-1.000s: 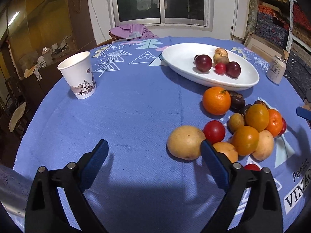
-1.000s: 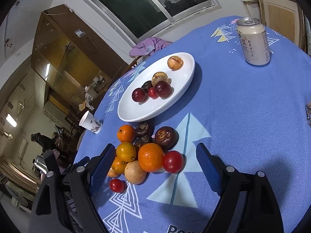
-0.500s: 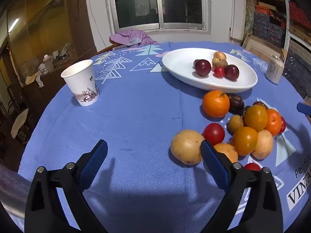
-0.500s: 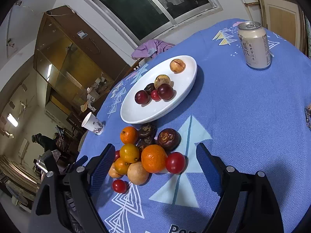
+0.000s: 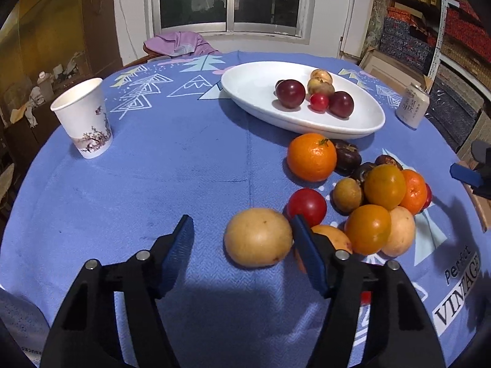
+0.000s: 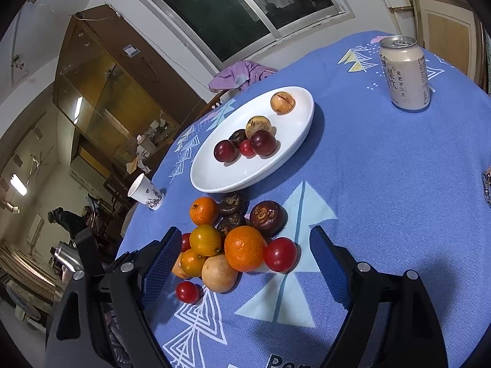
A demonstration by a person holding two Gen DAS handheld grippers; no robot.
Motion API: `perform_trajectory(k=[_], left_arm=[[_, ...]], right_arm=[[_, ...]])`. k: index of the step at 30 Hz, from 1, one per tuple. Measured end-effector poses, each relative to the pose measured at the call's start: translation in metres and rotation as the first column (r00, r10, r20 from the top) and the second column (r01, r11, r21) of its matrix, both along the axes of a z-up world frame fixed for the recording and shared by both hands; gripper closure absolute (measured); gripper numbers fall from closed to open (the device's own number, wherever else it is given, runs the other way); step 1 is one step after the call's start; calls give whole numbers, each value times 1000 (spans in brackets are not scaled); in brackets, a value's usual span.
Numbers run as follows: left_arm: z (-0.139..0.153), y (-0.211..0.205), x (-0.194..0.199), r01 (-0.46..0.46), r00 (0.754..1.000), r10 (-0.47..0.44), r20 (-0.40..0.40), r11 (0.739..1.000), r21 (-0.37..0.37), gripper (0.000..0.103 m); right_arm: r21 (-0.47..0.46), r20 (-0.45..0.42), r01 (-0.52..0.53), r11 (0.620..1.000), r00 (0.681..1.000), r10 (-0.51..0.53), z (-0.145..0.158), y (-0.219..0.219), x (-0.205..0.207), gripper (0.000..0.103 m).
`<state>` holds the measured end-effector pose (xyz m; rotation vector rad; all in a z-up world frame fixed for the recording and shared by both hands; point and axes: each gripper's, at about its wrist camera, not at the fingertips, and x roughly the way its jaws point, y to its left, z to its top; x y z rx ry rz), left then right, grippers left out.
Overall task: Organize fruits
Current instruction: 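Move both open tools back toward the fruit pile, left tool toward the tan pear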
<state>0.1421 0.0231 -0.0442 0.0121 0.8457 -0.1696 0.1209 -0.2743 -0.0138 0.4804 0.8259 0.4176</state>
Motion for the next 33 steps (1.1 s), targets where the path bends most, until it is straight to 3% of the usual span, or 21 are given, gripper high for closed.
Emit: perform_trajectory(k=[2, 3, 8, 12, 13, 14, 16, 22, 28, 33], left_arm=[[-1, 0, 1, 16, 1000, -17, -12, 1000, -24, 51], [-1, -1, 0, 27, 999, -28, -15, 999, -28, 59], [0, 0, -15, 21, 999, -21, -24, 1000, -6, 59], [-2, -5, -21, 11, 1000, -10, -25, 999, 53, 56], [-4, -5, -22, -4, 1000, 6, -19, 997, 72, 52], [-3, -4, -23, -25, 1000, 27, -16, 996, 91, 42], [-5, -1, -23, -38, 999, 41, -28, 996, 84, 38], [-10, 5, -18, -46, 997, 49, -59, 997, 60, 36], [-10, 6, -17, -52, 997, 55, -59, 998, 45, 35], [-8, 4, -18, -36, 998, 37, -50, 999, 28, 48]], right_arm=[[-4, 2, 1, 1000, 1000, -1, 0, 0, 0, 17], [-5, 2, 1, 1000, 1000, -1, 0, 0, 0, 17], [-9, 3, -1, 1000, 1000, 1, 0, 1, 0, 17], [-42, -4, -20, 999, 1000, 20, -3, 6, 2, 17], [-51, -12, -25, 998, 1000, 24, -5, 7, 2, 17], [-58, -21, -30, 998, 999, 28, -8, 9, 3, 17], [-80, -39, -43, 996, 998, 40, -13, 12, 4, 18], [-119, -64, -73, 990, 996, 65, -24, 14, 0, 40], [-139, -104, -62, 988, 993, 47, -36, 11, 6, 50], [-128, -121, -75, 989, 991, 59, -43, 16, 10, 57]])
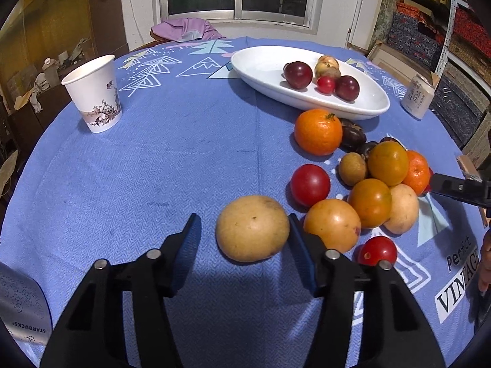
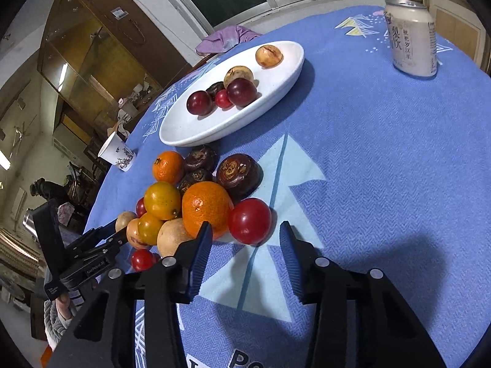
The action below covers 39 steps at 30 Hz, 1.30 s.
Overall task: Organize fruits
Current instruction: 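Move both open tools back toward the fruit pile, left tool toward the tan pear, then grasp the tan pear with the left tool while the right tool grasps a red tomato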
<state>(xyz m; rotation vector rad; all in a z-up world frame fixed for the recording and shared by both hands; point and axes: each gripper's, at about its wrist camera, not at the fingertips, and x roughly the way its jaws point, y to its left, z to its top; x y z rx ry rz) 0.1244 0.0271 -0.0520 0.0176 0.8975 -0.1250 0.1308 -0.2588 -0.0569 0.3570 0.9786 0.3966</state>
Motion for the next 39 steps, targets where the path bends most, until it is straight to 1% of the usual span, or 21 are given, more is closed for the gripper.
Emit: perform_trajectory(k=[2, 4, 6, 9, 10, 11, 12, 13, 16, 18, 20, 26, 29, 34, 36, 38, 39], left_arm=[[0, -1, 0, 1, 1000, -1, 2, 1000, 1, 49], [1, 1, 1, -4, 1000, 4, 4, 1000, -16, 49], [0, 4, 4, -8, 1000, 8, -1, 999, -39, 49], [0, 4, 4, -7, 1000, 7, 0, 999, -41, 49], [0, 5, 5, -6, 1000, 6, -1, 999, -44, 49], [0, 5, 5, -4, 1000, 4, 0, 999, -49, 51], [0, 5, 5, 1, 1000, -1, 0, 998, -57, 58], [1, 5, 4, 4, 1000, -4, 0, 998, -61, 59], [1, 4, 4, 7, 1000, -7, 1, 999, -54, 59], [1, 2, 3, 9, 1000, -9, 2, 999, -39, 59], [1, 1, 2, 11, 1000, -11, 3, 1000, -25, 58], [1, 2, 2, 11, 1000, -11, 2, 999, -31, 59], [3, 4, 2, 2, 1000, -2, 10, 999, -40, 59], [17, 3, -3, 3, 997, 0, 71, 999, -45, 59], [27, 4, -2, -1, 996, 7, 90, 998, -63, 59], [42, 3, 4, -8, 994, 17, 103, 996, -88, 59], [50, 0, 10, -6, 993, 16, 113, 996, -88, 59]], right_arm=[[-2, 9, 1, 1000, 1000, -1, 1, 1, 0, 57], [3, 11, 6, 1000, 1000, -6, 0, 1, 2, 58], [21, 12, 0, 1000, 1000, 0, 0, 0, 2, 63], [28, 15, 0, 1000, 1000, 0, 0, -1, 2, 65], [31, 12, 2, 1000, 1000, -2, -1, -2, 2, 67], [34, 8, 6, 999, 1000, -6, -1, -3, 2, 70], [49, 0, 7, 999, 1000, -7, -2, -5, 2, 70], [59, -2, 7, 998, 1000, -7, -1, -7, 2, 70], [45, 6, 10, 999, 1000, -11, 0, -7, 2, 72], [41, -22, -2, 999, 1000, 3, -6, -4, 5, 72], [27, -12, -2, 1000, 1000, 3, -5, -2, 5, 72], [19, 2, -3, 1000, 1000, 3, -4, -2, 4, 73], [40, 23, 16, 999, 1000, -17, 4, -9, 1, 73], [64, 63, 40, 997, 997, -44, 15, -19, -2, 73], [67, 89, 48, 997, 995, -54, 23, -20, -3, 73], [73, 115, 57, 996, 991, -65, 33, -21, -2, 74], [78, 130, 62, 995, 989, -72, 41, -22, 0, 74]])
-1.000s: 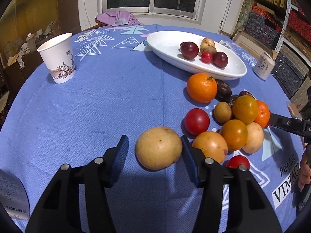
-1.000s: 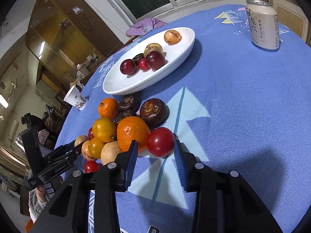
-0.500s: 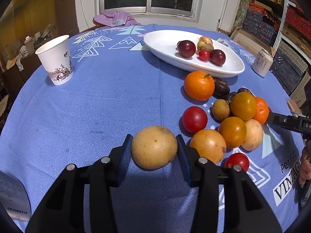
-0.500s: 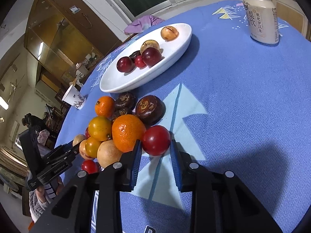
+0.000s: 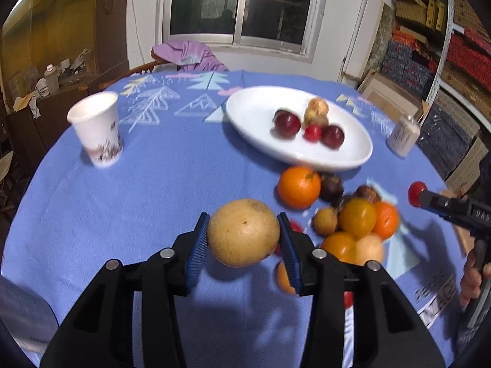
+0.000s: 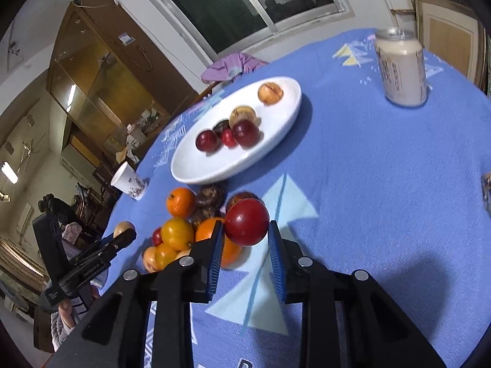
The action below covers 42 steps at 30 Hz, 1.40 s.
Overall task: Organize fruits
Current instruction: 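Grasp the tan pear with the left tool while the right tool grasps a red tomato, then carry the pear and tomato over the white plate and open both tools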
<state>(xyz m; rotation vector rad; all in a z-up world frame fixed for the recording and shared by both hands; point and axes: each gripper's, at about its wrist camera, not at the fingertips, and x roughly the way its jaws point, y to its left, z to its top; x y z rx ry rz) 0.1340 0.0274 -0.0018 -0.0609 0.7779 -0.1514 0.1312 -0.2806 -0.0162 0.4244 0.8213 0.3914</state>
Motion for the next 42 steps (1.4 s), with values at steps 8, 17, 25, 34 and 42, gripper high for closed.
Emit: perform_trajectory(k=[8, 17, 25, 34, 42], left_arm=[[49, -33, 82, -4, 999, 4, 54, 1000, -6, 59], [7, -52, 137, 25, 999, -25, -33, 999, -23, 59], [-14, -61, 144, 35, 997, -33, -65, 999, 20, 59], [-3, -66, 134, 37, 999, -36, -16, 998, 52, 48], [32, -55, 93, -15, 995, 8, 97, 997, 72, 24]], right_arm=[[-76, 34, -11, 997, 999, 14, 40, 26, 67, 74], [-132, -48, -62, 989, 997, 56, 0, 61, 119, 74], [-248, -21, -78, 966, 997, 75, -4, 82, 115, 74], [-275, 23, -65, 959, 997, 74, 6, 78, 109, 69], [-230, 101, -43, 972, 993, 68, 35, 67, 72, 52]])
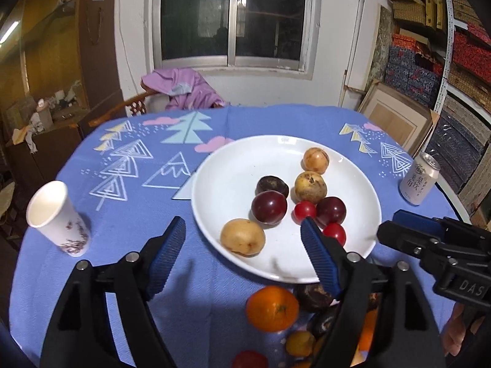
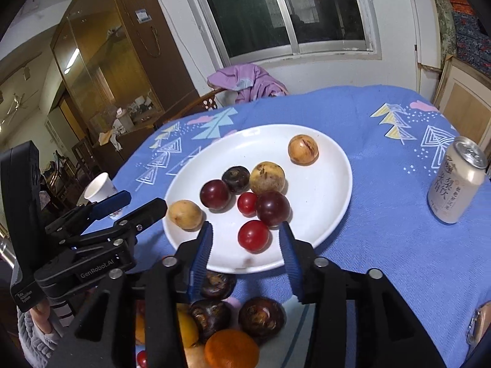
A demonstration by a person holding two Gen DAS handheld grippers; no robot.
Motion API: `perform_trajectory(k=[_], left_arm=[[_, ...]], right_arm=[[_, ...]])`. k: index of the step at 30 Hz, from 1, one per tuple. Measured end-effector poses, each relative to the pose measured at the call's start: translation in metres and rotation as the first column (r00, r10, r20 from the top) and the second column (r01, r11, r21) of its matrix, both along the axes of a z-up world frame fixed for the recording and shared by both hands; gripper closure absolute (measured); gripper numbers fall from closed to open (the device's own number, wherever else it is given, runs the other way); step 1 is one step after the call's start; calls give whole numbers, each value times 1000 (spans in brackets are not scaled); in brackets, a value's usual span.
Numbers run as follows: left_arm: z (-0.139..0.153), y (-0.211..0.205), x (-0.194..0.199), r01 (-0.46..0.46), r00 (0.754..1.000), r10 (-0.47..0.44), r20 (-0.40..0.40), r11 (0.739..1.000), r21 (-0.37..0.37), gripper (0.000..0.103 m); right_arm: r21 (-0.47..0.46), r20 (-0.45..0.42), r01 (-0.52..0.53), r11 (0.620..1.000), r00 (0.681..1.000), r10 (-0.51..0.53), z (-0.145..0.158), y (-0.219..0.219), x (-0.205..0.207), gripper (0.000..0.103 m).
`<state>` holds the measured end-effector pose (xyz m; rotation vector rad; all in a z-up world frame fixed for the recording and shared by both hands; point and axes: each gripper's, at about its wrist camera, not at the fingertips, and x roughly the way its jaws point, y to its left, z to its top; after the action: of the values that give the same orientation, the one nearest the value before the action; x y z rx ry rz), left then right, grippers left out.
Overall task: Organize fruits
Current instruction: 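Carry the pear and tomato over the white plate and open both tools, then move both open tools back to the remaining fruit pile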
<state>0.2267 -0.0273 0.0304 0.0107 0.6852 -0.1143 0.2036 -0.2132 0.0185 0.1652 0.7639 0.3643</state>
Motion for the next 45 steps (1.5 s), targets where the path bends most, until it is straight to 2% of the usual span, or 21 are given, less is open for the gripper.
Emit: perform_trajectory(k=[3, 10, 14, 20, 24, 29, 31, 34, 36, 39, 41, 43, 45], left_arm=[[6, 8, -26, -28, 999, 28, 42, 1000, 7, 10], [-10, 33, -84, -81, 996, 80, 35, 997, 17, 8], [-29, 40, -111, -89, 996, 89, 1, 996, 32, 6], [-47, 34, -137, -53, 998, 55, -28, 996, 69, 5], [-56, 24, -145, -19, 999, 23, -38, 994, 106, 5], [-65, 10, -140, 5, 998, 6, -62, 984, 180, 5], [-68, 12, -134, 2, 997, 13, -82, 983, 182, 5], [-70, 19, -126, 10, 993, 5, -115, 991, 133, 4], [-69, 23, -125, -6, 994, 22, -109, 990, 143, 4], [-68, 33, -126, -97, 991, 115, -66, 969, 229, 4], [-69, 45, -123, -125, 985, 147, -89, 969, 214, 4], [-68, 52, -125, -125, 984, 146, -98, 974, 190, 4], [-67, 49, -127, -109, 987, 129, -92, 975, 195, 4]], right_arm=[[20, 28, -2, 1000, 1000, 1, 7, -4, -22, 44], [60, 46, 52, 997, 997, -55, -8, -23, -73, 24], [119, 27, 129, 984, 991, -134, -19, -45, -92, 11], [228, -50, 217, 949, 976, -211, -30, -72, -89, 10], [238, -82, 223, 945, 974, -210, -36, -73, -85, 10], [221, -77, 200, 955, 979, -188, -36, -65, -85, 10], [217, -77, 198, 956, 980, -185, -36, -64, -85, 10], [219, -78, 198, 955, 980, -186, -36, -65, -85, 10], [222, -78, 199, 954, 979, -187, -36, -65, -85, 10], [227, -76, 202, 953, 979, -189, -36, -66, -85, 10], [231, -76, 203, 952, 979, -190, -36, -67, -85, 10], [233, -76, 201, 951, 979, -188, -35, -67, -85, 10], [233, -72, 197, 952, 980, -185, -34, -67, -86, 10]])
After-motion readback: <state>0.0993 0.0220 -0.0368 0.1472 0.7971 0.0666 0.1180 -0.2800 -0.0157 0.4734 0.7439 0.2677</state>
